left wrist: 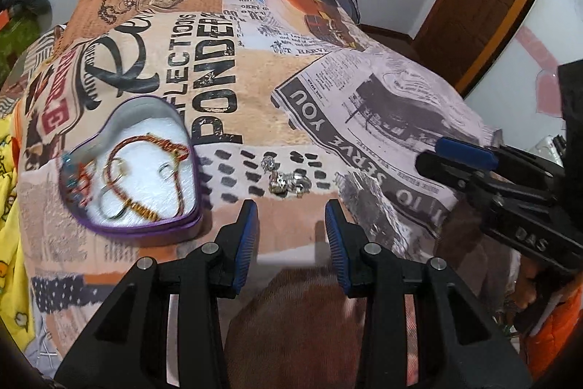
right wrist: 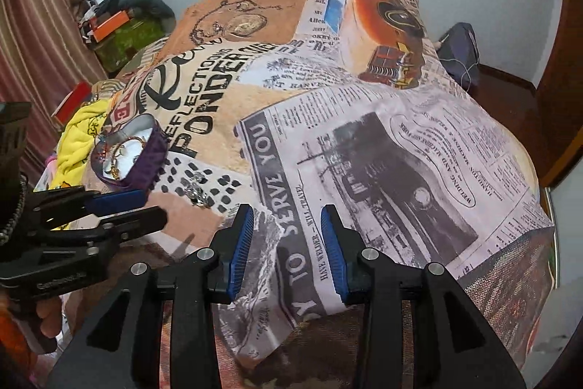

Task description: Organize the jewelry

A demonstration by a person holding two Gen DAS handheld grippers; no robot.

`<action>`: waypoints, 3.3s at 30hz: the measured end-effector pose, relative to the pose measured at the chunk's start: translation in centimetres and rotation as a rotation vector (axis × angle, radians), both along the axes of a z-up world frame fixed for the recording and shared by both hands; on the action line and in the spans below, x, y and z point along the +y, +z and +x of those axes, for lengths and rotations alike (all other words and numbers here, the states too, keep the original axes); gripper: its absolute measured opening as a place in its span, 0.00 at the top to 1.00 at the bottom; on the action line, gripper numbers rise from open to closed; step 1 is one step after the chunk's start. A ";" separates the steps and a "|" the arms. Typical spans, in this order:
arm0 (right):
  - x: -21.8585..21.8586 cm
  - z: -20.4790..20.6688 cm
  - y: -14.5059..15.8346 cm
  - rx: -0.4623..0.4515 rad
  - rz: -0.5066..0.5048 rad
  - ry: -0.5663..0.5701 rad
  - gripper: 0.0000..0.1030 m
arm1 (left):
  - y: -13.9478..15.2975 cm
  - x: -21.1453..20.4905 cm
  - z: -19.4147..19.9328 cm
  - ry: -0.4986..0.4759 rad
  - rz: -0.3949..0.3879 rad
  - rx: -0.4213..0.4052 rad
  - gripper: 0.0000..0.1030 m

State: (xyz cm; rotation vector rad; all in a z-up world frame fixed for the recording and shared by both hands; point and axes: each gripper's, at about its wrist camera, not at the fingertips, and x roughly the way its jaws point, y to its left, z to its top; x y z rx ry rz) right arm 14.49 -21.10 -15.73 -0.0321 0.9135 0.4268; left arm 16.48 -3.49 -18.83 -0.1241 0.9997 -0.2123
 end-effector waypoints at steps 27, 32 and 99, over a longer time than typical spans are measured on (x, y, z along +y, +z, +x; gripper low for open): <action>2.5 0.9 -0.8 0.031 0.024 0.062 0.66 | 2.6 2.6 0.3 0.088 -0.015 -0.127 0.91; 5.2 1.4 -1.2 0.047 0.036 0.122 0.66 | 4.8 5.0 -0.9 0.131 -0.016 -0.190 0.91; 15.5 2.2 3.8 -0.056 0.140 0.261 0.88 | 4.0 11.9 -3.3 0.187 -0.010 -0.179 0.91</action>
